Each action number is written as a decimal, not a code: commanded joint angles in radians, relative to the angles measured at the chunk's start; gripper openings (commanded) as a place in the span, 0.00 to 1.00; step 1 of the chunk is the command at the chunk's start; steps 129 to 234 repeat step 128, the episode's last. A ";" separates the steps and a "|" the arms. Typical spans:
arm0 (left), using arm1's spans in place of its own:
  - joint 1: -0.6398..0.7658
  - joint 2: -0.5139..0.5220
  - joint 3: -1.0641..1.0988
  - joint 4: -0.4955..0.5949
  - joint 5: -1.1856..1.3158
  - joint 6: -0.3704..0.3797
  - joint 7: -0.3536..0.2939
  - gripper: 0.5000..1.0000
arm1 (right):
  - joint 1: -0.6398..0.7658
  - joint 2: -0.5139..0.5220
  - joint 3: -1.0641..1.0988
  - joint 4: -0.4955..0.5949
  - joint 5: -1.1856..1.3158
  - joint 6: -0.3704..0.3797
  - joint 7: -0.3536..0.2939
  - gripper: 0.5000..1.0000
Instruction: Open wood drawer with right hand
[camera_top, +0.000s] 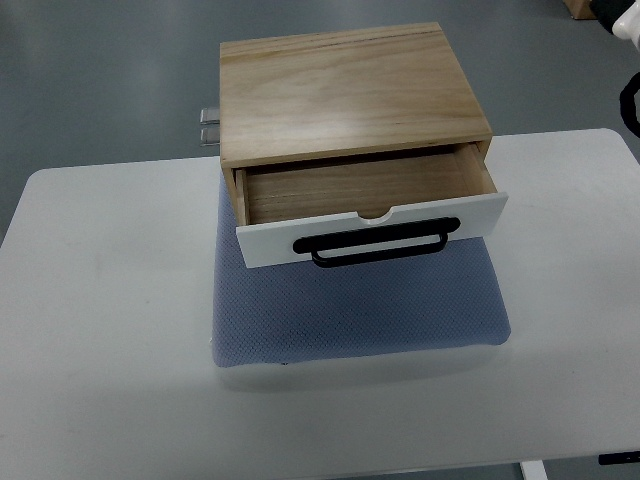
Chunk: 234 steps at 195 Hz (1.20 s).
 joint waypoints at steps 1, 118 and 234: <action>0.000 0.000 0.000 0.000 0.000 0.000 0.000 1.00 | -0.037 0.022 -0.002 -0.017 0.016 0.006 0.000 0.89; 0.000 0.000 0.000 0.000 0.000 0.000 -0.001 1.00 | -0.143 0.094 -0.009 -0.062 0.003 0.007 0.125 0.89; 0.000 0.000 0.000 0.000 0.000 0.000 0.000 1.00 | -0.143 0.095 -0.011 -0.060 0.003 0.007 0.136 0.89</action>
